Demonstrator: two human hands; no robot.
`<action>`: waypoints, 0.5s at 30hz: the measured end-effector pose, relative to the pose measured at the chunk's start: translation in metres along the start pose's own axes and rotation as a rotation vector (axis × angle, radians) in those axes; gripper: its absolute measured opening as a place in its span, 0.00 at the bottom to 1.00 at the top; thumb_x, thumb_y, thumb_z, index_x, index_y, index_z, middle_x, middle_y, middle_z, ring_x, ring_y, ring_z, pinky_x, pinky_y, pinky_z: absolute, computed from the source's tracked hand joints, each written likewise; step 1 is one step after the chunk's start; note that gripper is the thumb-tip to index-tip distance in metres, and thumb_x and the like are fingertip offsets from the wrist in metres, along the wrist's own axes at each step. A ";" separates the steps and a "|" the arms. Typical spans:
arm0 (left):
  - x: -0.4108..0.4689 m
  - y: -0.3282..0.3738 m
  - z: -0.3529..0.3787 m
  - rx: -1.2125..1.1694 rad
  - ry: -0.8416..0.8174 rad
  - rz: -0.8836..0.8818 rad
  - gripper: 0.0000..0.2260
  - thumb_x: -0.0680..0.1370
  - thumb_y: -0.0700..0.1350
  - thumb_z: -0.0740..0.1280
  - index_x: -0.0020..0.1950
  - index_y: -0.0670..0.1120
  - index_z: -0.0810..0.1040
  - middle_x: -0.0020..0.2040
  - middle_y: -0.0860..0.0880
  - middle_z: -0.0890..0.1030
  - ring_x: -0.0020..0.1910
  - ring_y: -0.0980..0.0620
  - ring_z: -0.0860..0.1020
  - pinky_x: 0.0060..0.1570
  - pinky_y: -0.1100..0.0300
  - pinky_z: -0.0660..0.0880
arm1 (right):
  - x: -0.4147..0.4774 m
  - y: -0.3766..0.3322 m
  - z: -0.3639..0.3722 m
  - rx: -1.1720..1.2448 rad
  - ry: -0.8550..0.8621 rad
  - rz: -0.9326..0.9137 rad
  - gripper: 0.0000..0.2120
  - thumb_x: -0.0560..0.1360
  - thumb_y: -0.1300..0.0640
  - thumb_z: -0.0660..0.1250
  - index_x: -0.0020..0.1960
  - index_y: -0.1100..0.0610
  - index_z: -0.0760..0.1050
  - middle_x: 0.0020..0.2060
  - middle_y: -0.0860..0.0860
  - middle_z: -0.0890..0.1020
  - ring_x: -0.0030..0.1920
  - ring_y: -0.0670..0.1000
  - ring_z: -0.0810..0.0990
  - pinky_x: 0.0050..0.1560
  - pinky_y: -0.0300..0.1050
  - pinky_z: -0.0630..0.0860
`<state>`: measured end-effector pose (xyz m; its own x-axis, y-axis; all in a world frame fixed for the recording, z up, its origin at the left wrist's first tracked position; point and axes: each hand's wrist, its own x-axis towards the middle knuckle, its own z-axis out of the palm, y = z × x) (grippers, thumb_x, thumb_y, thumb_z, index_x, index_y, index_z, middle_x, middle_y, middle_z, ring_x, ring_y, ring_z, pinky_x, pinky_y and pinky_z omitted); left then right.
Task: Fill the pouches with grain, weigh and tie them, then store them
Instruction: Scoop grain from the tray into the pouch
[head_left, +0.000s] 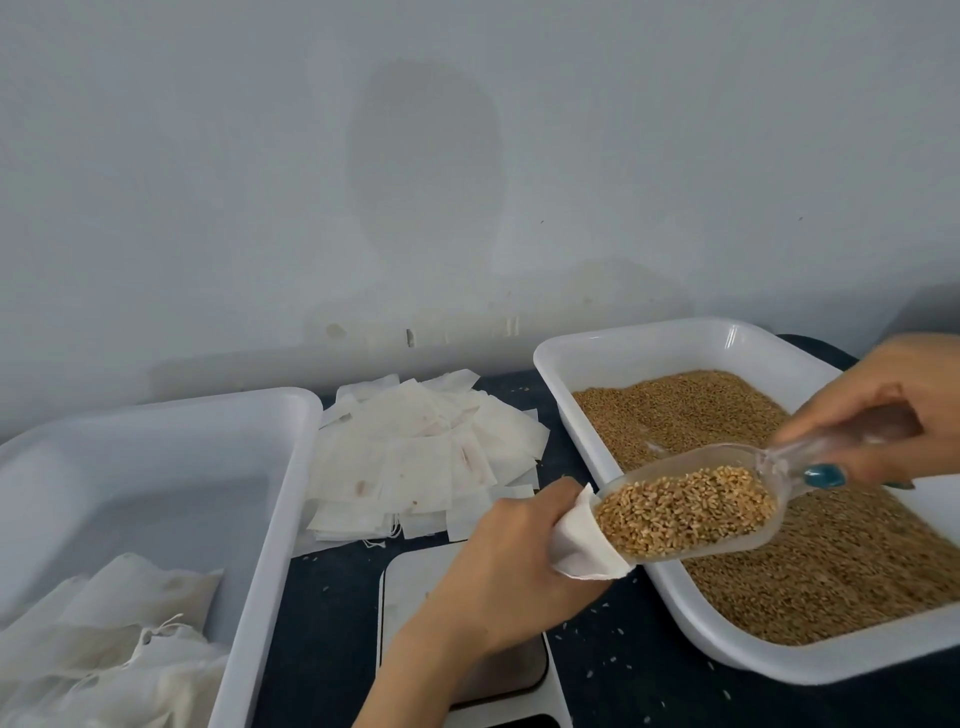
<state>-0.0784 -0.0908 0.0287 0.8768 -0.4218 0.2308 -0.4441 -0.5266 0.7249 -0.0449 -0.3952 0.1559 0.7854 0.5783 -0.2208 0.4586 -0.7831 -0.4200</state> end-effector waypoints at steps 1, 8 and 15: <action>0.000 0.000 0.001 0.001 -0.002 0.000 0.14 0.71 0.51 0.75 0.50 0.52 0.73 0.43 0.55 0.80 0.42 0.56 0.79 0.41 0.53 0.78 | -0.003 -0.005 -0.006 -0.034 -0.020 0.004 0.23 0.68 0.20 0.59 0.60 0.25 0.74 0.37 0.38 0.85 0.31 0.43 0.82 0.27 0.30 0.73; -0.002 -0.001 0.005 -0.042 0.000 0.002 0.17 0.69 0.49 0.76 0.51 0.51 0.72 0.43 0.56 0.79 0.42 0.57 0.79 0.38 0.60 0.78 | 0.011 -0.027 -0.015 -0.042 -0.048 -0.080 0.23 0.65 0.18 0.57 0.57 0.22 0.72 0.37 0.32 0.83 0.33 0.41 0.82 0.27 0.29 0.71; -0.004 -0.001 0.005 -0.094 0.006 0.009 0.15 0.70 0.47 0.75 0.47 0.53 0.70 0.37 0.59 0.75 0.35 0.62 0.76 0.31 0.71 0.68 | 0.009 -0.034 -0.020 -0.139 -0.016 -0.134 0.22 0.66 0.19 0.58 0.58 0.22 0.72 0.33 0.32 0.82 0.28 0.40 0.80 0.24 0.30 0.69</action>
<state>-0.0824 -0.0925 0.0241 0.8741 -0.4217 0.2411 -0.4330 -0.4512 0.7804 -0.0456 -0.3679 0.1856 0.7069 0.6825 -0.1855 0.6129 -0.7221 -0.3208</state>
